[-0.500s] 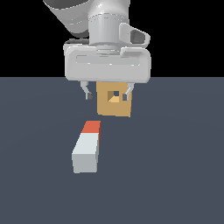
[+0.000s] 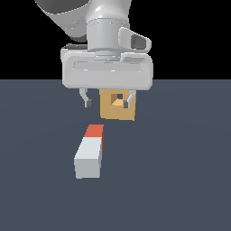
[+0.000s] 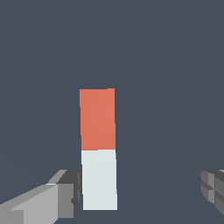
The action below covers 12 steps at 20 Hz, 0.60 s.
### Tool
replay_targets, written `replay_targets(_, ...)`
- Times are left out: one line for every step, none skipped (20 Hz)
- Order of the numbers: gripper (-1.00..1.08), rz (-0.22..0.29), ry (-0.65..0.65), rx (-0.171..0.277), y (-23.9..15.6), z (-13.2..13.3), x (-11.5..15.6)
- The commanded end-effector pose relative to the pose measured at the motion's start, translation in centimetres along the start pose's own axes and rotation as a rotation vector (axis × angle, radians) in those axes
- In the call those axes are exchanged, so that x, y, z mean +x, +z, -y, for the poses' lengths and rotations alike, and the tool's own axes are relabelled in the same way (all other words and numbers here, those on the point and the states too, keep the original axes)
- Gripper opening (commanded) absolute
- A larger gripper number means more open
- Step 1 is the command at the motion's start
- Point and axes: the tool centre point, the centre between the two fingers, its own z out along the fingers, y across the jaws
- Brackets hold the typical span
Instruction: Insert the peg into the horizontal hole in a box.
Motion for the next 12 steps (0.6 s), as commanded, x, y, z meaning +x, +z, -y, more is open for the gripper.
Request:
replay_targets(1.0,-0.002,-0.002,-0.003,0.8,0.5,-0.7)
replay_targets(1.0,-0.003,-0.004,-0.005,1.1,0.8,-1.1)
replay_targets(1.0,-0.004,-0.005,-0.007,1.5,1.1,-1.4)
replay_targets(1.0,-0.005,-0.007,-0.009,2.0,1.4,-1.8)
replay_targets(1.0,-0.006,-0.009,-0.012,2.5,1.7,-2.3)
replay_targets(1.0,-0.007,-0.011,-0.014,3.0,2.0,-2.7)
replay_targets(1.0,-0.008,-0.013,-0.017,3.5,2.3,-3.2)
replay_targets(1.0,-0.009,-0.015,-0.019,3.9,2.6,-3.5)
replay_targets(1.0,-0.011,-0.016,-0.021,4.3,2.8,-3.9)
replay_targets(1.0,-0.012,-0.018,-0.023,4.7,3.1,-4.2)
replay_targets(1.0,-0.012,-0.019,-0.024,5.0,3.2,-4.5)
replay_targets(1.0,-0.013,-0.02,-0.026,5.3,3.4,-4.8)
